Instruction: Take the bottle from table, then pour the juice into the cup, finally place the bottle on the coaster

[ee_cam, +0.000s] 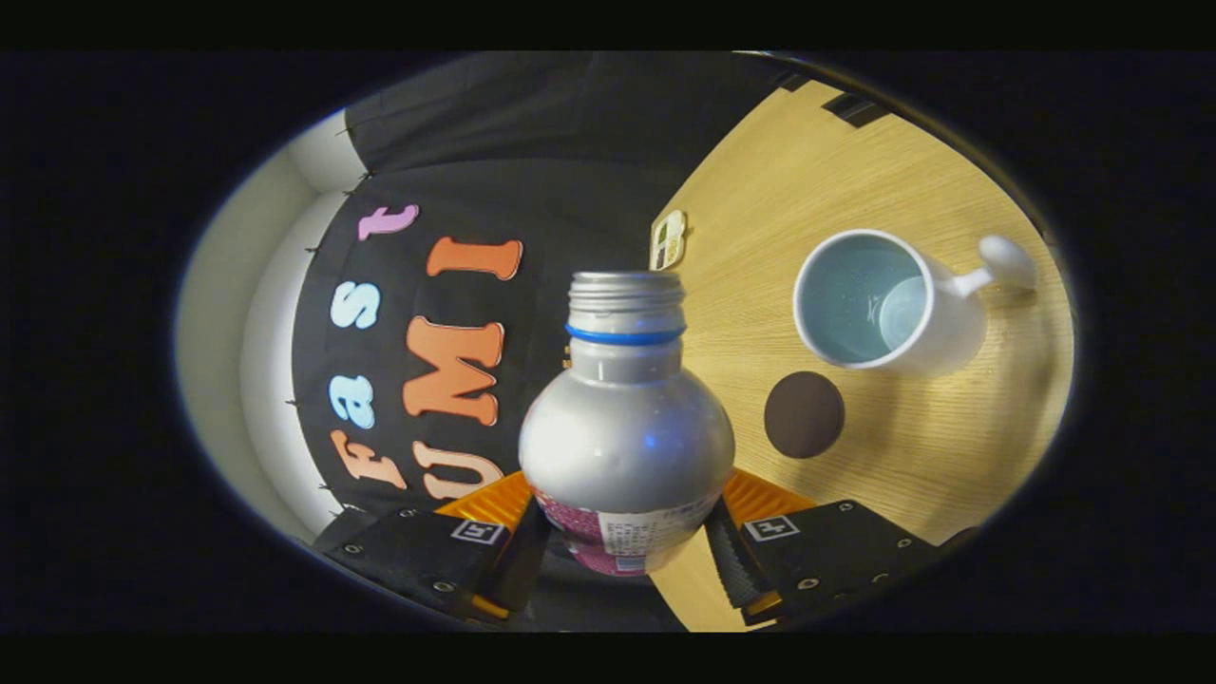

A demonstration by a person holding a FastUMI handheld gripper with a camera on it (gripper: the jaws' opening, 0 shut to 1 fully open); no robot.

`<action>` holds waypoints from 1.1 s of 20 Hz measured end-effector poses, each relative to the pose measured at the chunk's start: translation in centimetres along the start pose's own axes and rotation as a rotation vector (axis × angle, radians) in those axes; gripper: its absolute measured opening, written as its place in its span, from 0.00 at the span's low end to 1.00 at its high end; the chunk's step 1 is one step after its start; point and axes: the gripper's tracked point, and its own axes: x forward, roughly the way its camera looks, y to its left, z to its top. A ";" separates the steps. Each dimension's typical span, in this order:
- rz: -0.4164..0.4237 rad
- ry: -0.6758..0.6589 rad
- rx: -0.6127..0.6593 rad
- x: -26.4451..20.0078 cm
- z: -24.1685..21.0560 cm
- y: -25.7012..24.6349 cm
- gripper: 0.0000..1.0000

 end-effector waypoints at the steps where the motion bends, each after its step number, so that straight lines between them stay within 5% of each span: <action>1: 0.001 0.001 0.022 0.1 -0.1 0.2 0.76; 22: -0.075 0.018 0.274 -0.1 0.6 0.0 0.76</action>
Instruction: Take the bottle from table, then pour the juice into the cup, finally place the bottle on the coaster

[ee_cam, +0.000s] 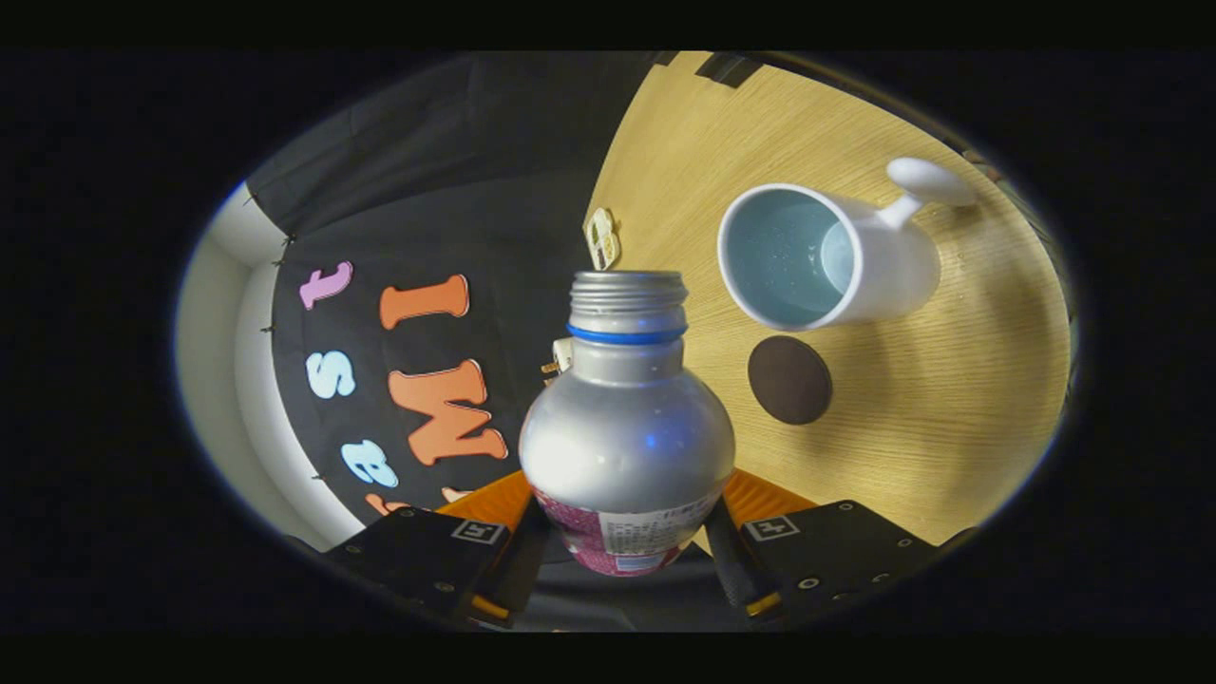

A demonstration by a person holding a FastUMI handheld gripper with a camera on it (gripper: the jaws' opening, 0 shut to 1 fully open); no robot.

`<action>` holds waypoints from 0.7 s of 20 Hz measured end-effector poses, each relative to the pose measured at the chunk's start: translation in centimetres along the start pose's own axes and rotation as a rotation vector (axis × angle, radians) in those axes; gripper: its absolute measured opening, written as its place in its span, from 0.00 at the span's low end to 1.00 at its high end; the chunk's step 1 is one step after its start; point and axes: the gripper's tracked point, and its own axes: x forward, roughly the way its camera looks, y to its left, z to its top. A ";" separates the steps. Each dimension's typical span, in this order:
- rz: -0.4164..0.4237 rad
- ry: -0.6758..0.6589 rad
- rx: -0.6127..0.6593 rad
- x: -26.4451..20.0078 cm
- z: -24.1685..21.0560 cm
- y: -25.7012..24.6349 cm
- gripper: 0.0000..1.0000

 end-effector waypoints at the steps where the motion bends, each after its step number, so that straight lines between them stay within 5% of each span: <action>1: -0.001 0.001 0.008 -0.1 0.0 0.1 0.76; 14: -0.057 0.032 0.105 -0.2 0.0 0.1 0.77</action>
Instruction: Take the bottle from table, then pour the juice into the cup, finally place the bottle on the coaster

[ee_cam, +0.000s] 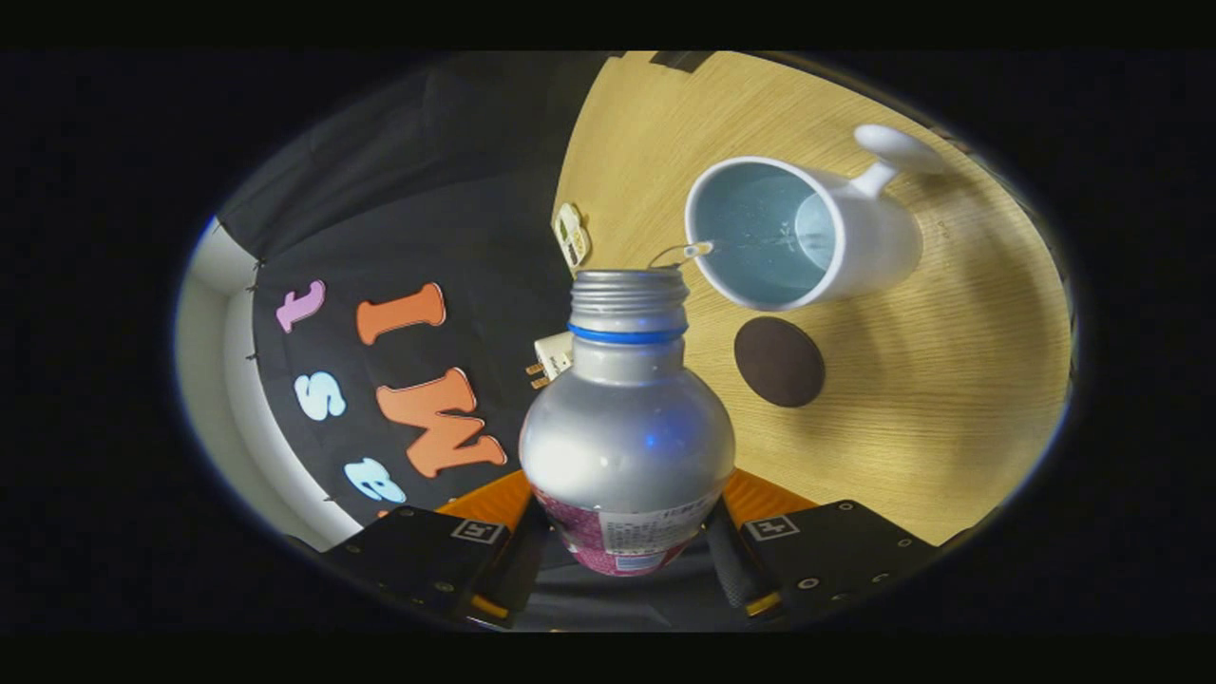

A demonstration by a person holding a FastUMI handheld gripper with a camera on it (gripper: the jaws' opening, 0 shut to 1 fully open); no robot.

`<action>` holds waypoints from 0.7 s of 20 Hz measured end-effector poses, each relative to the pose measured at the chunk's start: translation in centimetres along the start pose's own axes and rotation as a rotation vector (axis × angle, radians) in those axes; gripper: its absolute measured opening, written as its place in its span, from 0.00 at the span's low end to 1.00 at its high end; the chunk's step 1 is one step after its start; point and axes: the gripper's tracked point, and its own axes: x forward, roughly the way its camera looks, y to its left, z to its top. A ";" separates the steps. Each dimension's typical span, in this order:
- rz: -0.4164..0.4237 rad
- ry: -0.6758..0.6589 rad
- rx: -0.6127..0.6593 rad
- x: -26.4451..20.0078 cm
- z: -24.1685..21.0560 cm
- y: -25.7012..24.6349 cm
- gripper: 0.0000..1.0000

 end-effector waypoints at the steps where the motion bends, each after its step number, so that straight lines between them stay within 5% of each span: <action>1: -0.002 0.001 0.006 0.2 0.0 0.0 0.76; 14: -0.023 0.003 0.049 -0.2 0.5 0.1 0.76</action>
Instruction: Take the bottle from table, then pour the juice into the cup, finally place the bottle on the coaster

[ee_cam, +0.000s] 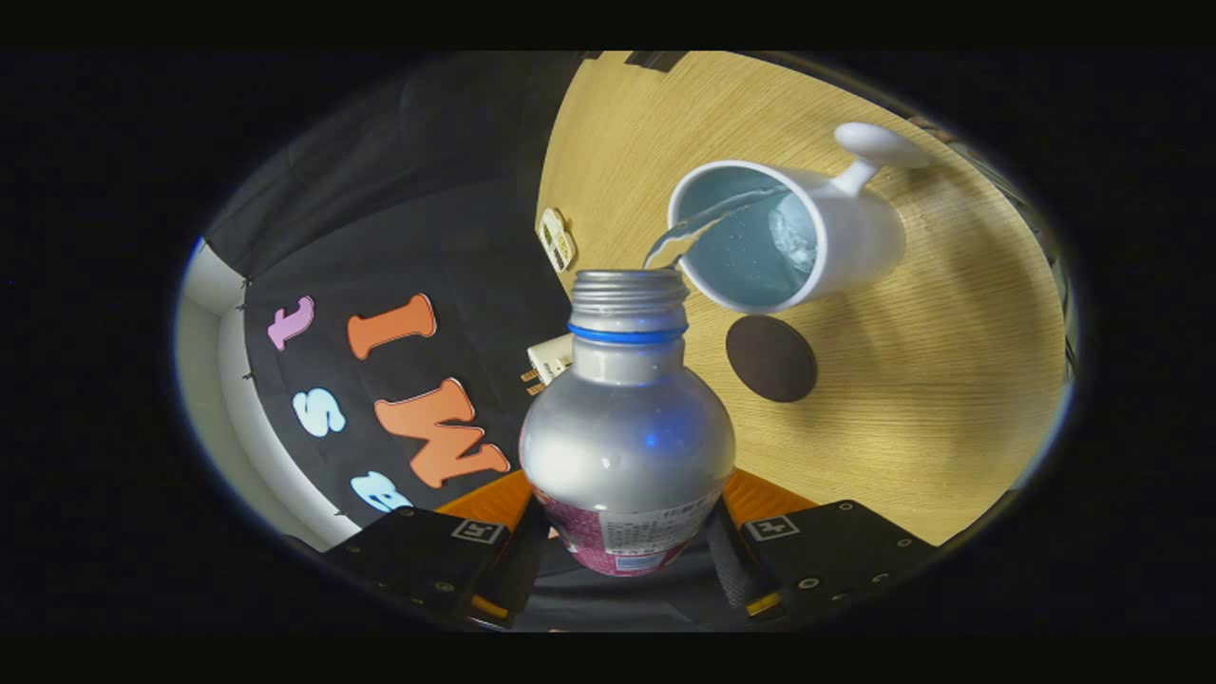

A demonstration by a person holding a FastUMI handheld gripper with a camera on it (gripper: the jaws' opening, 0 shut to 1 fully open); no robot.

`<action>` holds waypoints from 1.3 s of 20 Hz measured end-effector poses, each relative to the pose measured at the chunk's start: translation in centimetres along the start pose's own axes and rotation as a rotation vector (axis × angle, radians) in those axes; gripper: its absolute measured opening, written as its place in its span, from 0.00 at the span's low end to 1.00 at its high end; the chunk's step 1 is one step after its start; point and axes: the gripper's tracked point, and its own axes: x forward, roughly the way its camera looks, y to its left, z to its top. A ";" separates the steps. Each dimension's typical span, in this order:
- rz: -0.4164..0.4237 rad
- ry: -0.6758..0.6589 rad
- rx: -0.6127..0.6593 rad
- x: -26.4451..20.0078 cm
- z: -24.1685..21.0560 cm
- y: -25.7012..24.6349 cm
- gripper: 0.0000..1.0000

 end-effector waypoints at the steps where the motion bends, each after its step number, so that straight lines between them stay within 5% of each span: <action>1: -0.003 0.001 0.001 0.0 -0.1 0.0 0.76; 26: -0.045 0.009 0.092 0.5 -0.2 0.0 0.76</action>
